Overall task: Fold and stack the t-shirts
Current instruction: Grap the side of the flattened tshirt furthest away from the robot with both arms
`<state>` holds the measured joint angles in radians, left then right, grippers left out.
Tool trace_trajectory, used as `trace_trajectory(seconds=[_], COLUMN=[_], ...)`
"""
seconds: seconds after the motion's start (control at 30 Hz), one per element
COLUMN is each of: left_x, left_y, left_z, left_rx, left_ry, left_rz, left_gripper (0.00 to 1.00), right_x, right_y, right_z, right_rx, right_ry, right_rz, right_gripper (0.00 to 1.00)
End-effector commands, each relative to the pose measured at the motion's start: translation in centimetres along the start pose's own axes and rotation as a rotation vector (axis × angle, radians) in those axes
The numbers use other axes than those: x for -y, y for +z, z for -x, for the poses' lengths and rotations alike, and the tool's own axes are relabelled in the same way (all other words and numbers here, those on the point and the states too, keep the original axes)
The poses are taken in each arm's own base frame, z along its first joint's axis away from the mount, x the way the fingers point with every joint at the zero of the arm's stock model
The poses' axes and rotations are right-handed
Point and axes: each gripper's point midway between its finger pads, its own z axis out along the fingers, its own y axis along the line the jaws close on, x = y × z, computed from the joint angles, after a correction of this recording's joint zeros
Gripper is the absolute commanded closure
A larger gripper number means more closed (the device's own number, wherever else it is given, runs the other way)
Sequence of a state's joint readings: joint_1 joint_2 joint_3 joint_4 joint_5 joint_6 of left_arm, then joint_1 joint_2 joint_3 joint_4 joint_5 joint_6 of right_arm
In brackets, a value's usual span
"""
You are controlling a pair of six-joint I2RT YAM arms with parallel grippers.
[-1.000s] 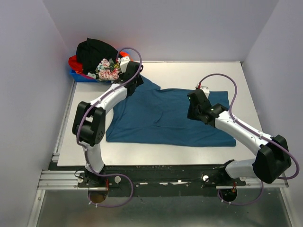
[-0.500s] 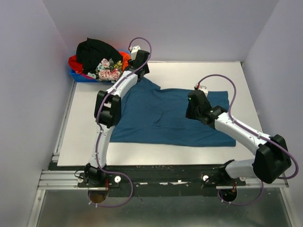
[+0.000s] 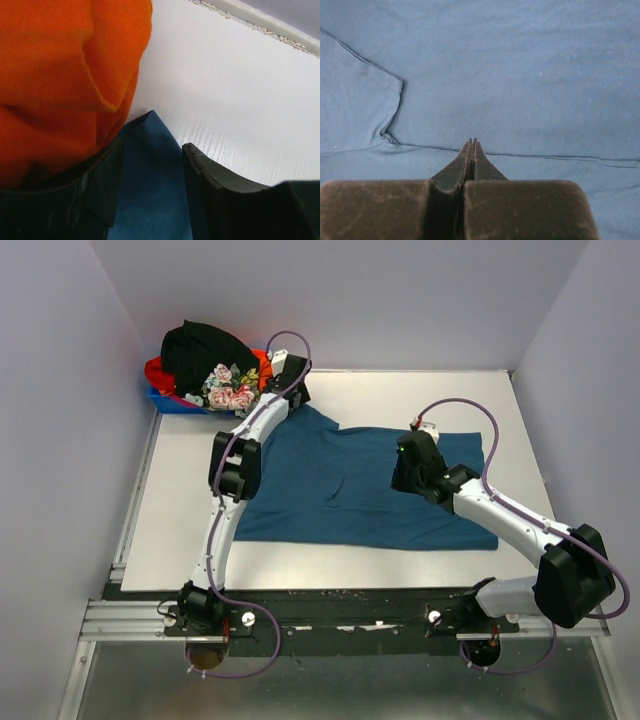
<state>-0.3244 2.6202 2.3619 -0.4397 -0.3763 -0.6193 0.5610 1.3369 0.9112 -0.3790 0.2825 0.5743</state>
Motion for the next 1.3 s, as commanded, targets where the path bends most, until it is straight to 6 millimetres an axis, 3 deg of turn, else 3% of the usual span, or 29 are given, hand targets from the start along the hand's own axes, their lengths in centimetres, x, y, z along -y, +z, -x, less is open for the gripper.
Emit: trace_trajectory(seconds=[0.0,0.13,0.3,0.4,0.73,0.83,1.23,1.27], left_x=[0.1,-0.5,-0.2,-0.1,0.0,0.4,5.6,5.6], left_y=[0.6,1.5,1.2,0.8,-0.7,-1.2,-4.1,-4.2], left_z=[-0.9,-2.2,-1.0,-0.2,1.2,1.5,-3.3,-3.3], left_rx=[-0.071,-0.131,-0.087,-0.059,-0.024,-0.024,-0.111,-0.106], left_ry=[-0.085,-0.138,-0.133,-0.111,-0.099,-0.115,-0.064,-0.059], left_rz=[-0.041,-0.056,-0.083,-0.097,-0.098,-0.107,-0.213,-0.208], left_gripper=[0.41,0.44,0.86,1.00,1.00,1.00,1.00,0.96], right_x=[-0.1,0.0,0.2,0.4,0.7,0.8,1.6,1.6], right_y=[0.1,-0.2,-0.2,-0.3,-1.2,-1.1,-1.8,-1.9], right_z=[0.7,1.2,1.4,1.9,5.6,5.8,6.0,6.1], right_rx=[0.018,0.027,0.029,0.030,0.064,0.061,0.061,0.064], right_ry=[0.000,0.007,0.010,0.016,0.057,0.063,0.081,0.083], right_rz=[0.006,0.001,-0.009,-0.020,-0.011,-0.015,-0.015,-0.014], right_gripper=[0.99,0.99,0.99,0.99,0.99,0.99,0.99,0.99])
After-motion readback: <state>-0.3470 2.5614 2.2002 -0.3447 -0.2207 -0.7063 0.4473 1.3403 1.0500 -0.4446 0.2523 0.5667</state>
